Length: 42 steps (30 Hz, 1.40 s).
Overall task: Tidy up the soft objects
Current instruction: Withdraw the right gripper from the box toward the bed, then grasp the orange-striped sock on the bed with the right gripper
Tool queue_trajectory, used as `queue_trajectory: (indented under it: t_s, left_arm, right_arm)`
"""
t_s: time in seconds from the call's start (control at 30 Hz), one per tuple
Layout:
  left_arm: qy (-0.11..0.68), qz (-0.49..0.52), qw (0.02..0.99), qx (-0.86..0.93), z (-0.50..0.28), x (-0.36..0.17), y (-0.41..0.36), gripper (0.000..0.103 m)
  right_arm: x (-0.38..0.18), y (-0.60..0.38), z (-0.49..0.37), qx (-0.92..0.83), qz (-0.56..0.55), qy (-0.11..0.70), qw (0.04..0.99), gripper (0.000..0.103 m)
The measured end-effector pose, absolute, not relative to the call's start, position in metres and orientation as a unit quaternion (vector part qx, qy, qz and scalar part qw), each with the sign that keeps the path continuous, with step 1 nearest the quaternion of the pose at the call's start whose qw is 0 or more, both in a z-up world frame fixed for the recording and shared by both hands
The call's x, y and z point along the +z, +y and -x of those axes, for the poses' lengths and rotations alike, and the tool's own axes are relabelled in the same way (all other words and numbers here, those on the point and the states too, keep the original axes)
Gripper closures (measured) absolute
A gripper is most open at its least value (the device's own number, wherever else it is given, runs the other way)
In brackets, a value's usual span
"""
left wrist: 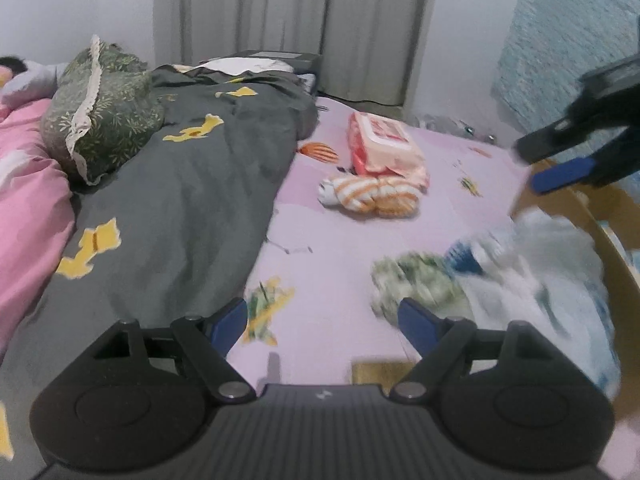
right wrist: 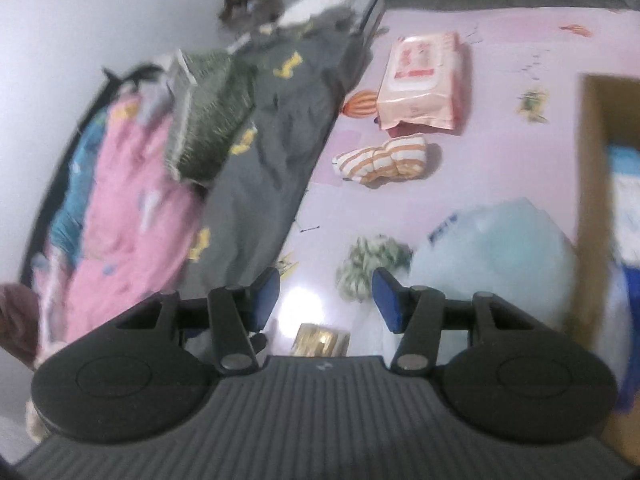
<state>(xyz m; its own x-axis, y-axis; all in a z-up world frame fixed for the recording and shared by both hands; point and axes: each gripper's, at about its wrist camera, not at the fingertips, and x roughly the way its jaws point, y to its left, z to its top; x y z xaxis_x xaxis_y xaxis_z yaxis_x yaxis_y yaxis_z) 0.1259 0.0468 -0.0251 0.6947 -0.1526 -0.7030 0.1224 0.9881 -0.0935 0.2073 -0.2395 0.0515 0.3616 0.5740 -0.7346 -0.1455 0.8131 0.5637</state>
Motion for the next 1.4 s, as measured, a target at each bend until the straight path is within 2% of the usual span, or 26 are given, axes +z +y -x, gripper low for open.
queue_trajectory:
  t_s: [0.27, 0.37, 0.6, 0.9, 1.03, 1.17, 1.23, 1.3, 1.33, 1.4]
  left_arm:
    - [0.419, 0.088, 0.903, -0.046, -0.187, -0.061, 0.061, 0.021]
    - [0.430, 0.099, 0.896, -0.041, -0.197, -0.072, 0.065, 0.021]
    - [0.432, 0.096, 0.896, -0.045, -0.200, -0.079, 0.067, 0.021]
    - [0.407, 0.127, 0.900, -0.087, -0.190, -0.063, 0.059, 0.021]
    - [0.381, 0.148, 0.907, -0.099, -0.180, -0.041, 0.054, 0.016]
    - [0.341, 0.140, 0.923, -0.108, -0.165, -0.015, 0.043, 0.016]
    - [0.330, 0.142, 0.924, -0.130, -0.155, -0.002, 0.034, 0.020]
    - [0.324, 0.137, 0.923, -0.160, -0.143, 0.008, 0.023, 0.029]
    - [0.325, 0.132, 0.921, -0.172, -0.137, 0.011, 0.016, 0.037]
    - [0.329, 0.123, 0.915, -0.199, -0.124, 0.017, 0.001, 0.040]
  right_arm:
    - [0.009, -0.150, -0.327, 0.257, 0.044, 0.481, 0.837, 0.052]
    - [-0.021, -0.113, -0.359, 0.298, 0.142, 0.466, 0.821, 0.052]
    - [-0.069, -0.078, -0.378, 0.324, 0.238, 0.476, 0.783, 0.049]
    - [-0.056, -0.097, -0.384, 0.255, 0.109, 0.524, 0.805, 0.068]
    - [-0.029, -0.118, -0.370, 0.277, -0.029, 0.522, 0.806, 0.068]
    - [0.002, -0.144, -0.336, 0.297, -0.139, 0.499, 0.802, 0.068]
    - [0.011, -0.160, -0.316, 0.303, -0.201, 0.497, 0.788, 0.068]
    - [0.016, -0.173, -0.289, 0.308, -0.246, 0.496, 0.774, 0.068]
    - [0.018, -0.180, -0.274, 0.310, -0.265, 0.494, 0.767, 0.068]
    - [0.022, -0.193, -0.248, 0.317, -0.299, 0.492, 0.753, 0.068]
